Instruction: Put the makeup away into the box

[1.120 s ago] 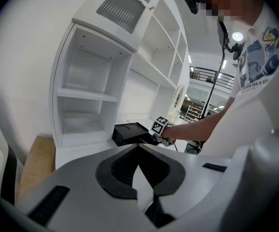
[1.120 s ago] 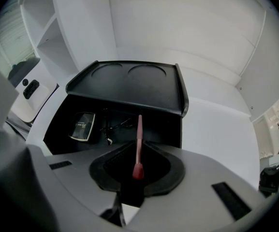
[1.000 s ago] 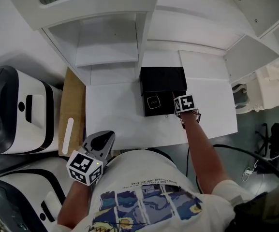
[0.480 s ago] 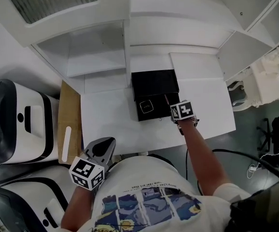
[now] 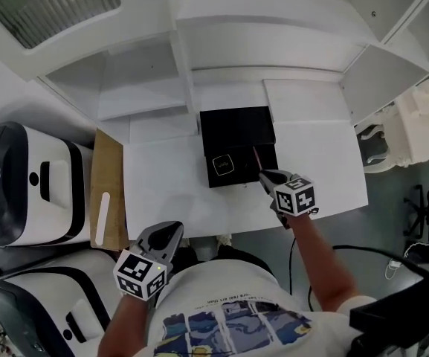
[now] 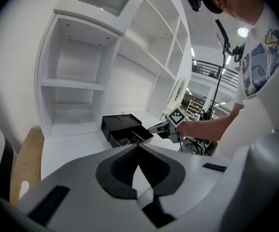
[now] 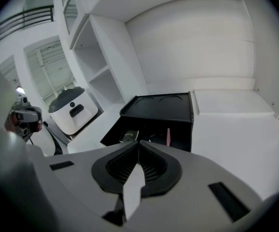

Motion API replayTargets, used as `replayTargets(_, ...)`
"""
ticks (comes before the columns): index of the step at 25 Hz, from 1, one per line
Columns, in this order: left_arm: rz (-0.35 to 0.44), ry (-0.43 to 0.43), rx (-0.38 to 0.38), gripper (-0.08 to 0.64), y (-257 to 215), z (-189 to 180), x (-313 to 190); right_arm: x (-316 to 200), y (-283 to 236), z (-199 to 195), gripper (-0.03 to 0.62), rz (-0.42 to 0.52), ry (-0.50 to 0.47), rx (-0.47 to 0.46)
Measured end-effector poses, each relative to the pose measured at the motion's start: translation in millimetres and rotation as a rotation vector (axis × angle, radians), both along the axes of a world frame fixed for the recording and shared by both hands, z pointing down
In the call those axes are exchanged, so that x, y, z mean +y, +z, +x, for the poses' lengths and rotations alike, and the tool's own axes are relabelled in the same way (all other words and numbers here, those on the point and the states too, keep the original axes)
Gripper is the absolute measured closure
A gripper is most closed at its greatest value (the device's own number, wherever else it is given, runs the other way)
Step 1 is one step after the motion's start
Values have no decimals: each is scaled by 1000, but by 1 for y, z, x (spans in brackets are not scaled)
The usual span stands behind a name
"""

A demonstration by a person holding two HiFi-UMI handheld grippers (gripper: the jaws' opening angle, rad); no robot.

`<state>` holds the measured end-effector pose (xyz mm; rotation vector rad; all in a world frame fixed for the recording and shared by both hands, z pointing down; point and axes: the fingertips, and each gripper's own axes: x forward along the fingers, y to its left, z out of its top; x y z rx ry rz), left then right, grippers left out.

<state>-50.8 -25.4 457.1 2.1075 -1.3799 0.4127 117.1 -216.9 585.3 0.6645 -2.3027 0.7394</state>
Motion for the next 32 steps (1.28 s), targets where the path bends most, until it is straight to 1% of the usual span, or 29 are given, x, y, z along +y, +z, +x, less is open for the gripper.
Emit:
replayTargets(4,-20,22,-17,546,3,9,7,28,-7,0,561,4,-54,-73)
replayTargets(8,4,77,-8,546,-2,20,13,68,-17,-2,563,4,-85,-123)
replayTargets(10,25,110,-13,546,-6,21,17,86,-22,-2,563,9,-85,-126)
replayTargets(14,63,159,-12,546,-21,16,39,124,-36,-3,565,25,-54,-128)
replayTargets(18,88,163,24,546,-28,2,67,159,-51,-13,566,71,-53,-125)
replayTargets(21,94,161,44,546,-28,-10,93,184,-58,-22,566,88,-38,-129)
replayTargets(27,102,182,48,546,-31,-23,140,225,-84,-41,566,136,-29,-149)
replayTargets(32,110,174,59,546,-31,-31,171,259,-98,-55,568,177,-59,-150)
